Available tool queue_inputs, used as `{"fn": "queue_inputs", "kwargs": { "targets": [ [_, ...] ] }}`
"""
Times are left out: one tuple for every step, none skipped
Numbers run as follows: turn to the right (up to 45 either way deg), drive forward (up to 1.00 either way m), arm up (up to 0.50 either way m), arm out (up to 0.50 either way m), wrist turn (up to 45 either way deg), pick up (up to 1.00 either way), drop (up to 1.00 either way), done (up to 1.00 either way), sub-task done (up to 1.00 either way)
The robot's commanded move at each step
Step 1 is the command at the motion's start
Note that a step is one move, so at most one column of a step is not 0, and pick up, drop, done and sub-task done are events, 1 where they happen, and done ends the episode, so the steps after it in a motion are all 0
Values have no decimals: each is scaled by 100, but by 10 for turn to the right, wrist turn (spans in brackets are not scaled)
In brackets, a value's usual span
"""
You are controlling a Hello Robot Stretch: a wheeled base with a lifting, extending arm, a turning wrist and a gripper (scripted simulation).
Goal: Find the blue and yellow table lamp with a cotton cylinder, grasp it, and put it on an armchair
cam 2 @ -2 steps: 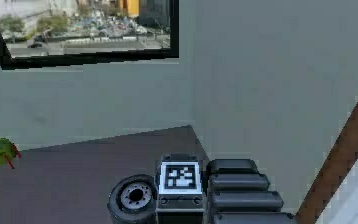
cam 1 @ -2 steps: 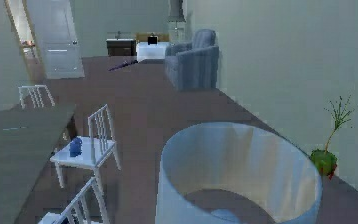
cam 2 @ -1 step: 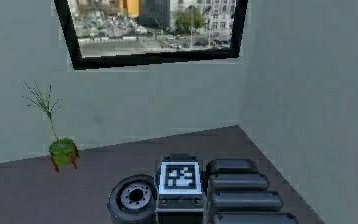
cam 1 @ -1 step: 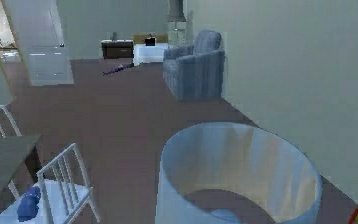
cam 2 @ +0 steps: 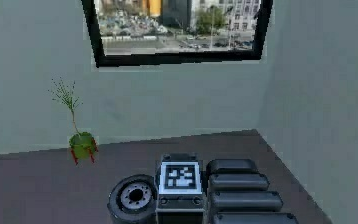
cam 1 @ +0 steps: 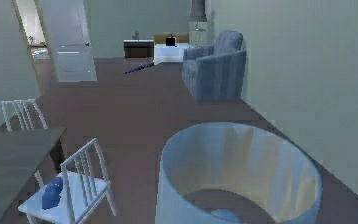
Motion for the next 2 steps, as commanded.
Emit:
{"fn": "queue_inputs", "kwargs": {
  "targets": [
    [0, 100, 0, 0, 0, 0, 0, 0, 0],
    [0, 100, 0, 0, 0, 0, 0, 0, 0]
  ]
}}
